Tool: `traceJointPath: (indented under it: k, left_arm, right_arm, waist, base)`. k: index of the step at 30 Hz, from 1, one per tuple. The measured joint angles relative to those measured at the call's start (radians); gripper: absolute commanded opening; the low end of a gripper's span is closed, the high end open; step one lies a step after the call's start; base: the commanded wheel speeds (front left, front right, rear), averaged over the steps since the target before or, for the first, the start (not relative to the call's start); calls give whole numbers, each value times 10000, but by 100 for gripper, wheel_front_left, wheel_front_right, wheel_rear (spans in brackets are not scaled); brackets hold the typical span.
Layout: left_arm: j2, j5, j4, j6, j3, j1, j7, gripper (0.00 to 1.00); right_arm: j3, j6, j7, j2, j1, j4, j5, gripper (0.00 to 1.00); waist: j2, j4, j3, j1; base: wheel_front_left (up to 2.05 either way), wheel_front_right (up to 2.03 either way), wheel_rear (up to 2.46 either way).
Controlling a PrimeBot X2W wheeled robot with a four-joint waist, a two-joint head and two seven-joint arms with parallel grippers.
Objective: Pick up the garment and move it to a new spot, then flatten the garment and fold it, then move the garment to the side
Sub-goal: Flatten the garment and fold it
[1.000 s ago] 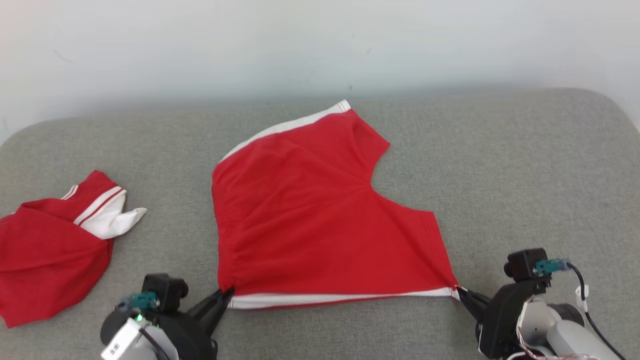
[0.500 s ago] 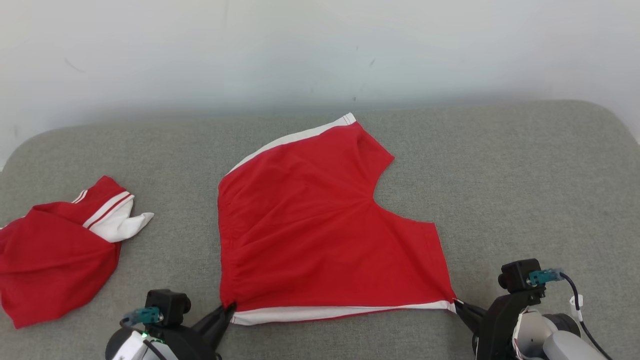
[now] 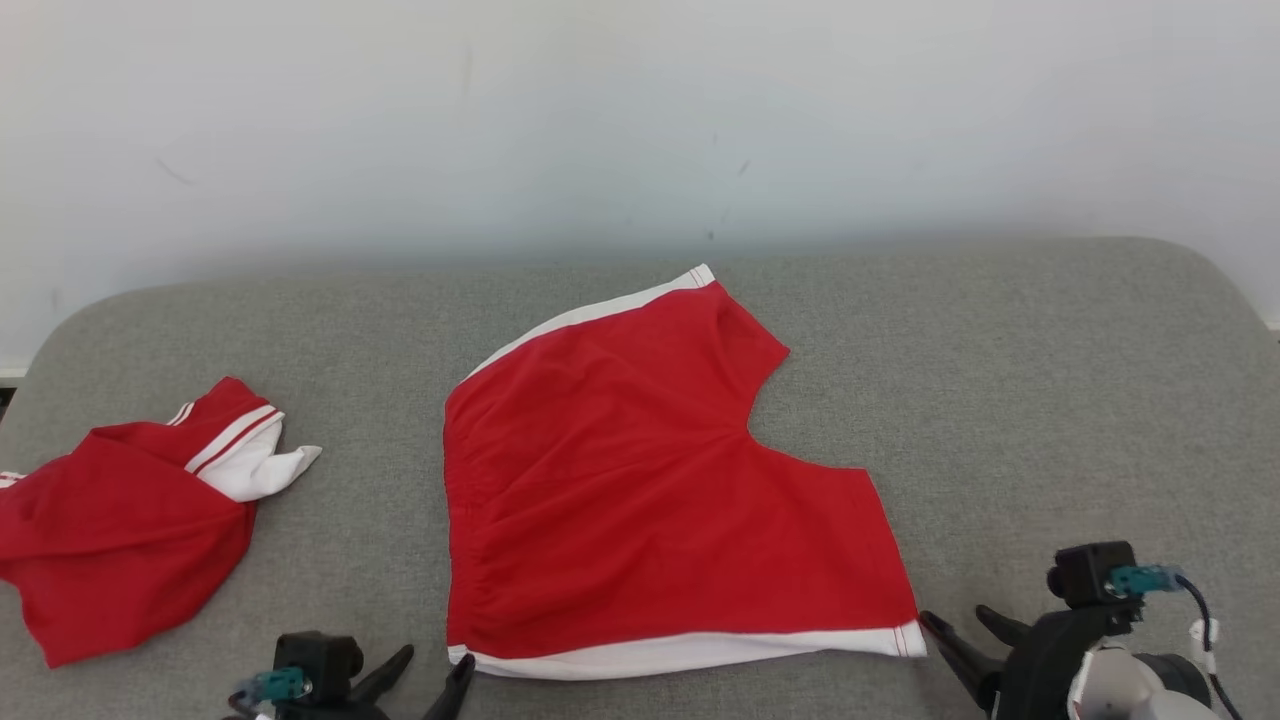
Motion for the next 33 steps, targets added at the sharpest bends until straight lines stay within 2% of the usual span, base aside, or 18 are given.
traceJointPath:
  k: [4, 8, 14, 27, 33]
  left_arm:
    - [307, -4, -414, 332, 251, 371, -73, 100]
    - [640, 2, -821, 663, 566, 584, -77, 100]
    - [872, 15, -1626, 924, 1264, 966, -90, 100]
    - [1024, 765, -2918, 1187, 2477, 1404, -92, 100]
    - [940, 1331, -3402, 1195, 3586, 1873, -92, 100]
  right_arm:
    - [-207, -136, -314, -320, 476, -506, -4, 100]
    - [-332, -290, -594, -385, 744, -1003, -36, 100]
    - [-554, -541, -1285, -412, 1097, -1944, -174, 100]
    - [-623, -991, -1894, -399, 1577, -2888, -608, 100]
    - [-1156, -1436, -2700, -364, 1678, -3404, -715, 100]
  waist:
    - [0, 3, -108, 0]
    - [1, 5, -185, 1]
    - [1, 2, -258, 1]
    - [1, 53, -161, 1]
    - [1, 85, -129, 1]
  base:
    - [0, 0, 0]
    - [0, 0, 0]
    - [0, 0, 0]
    - [0, 0, 0]
    - [0, 0, 0]
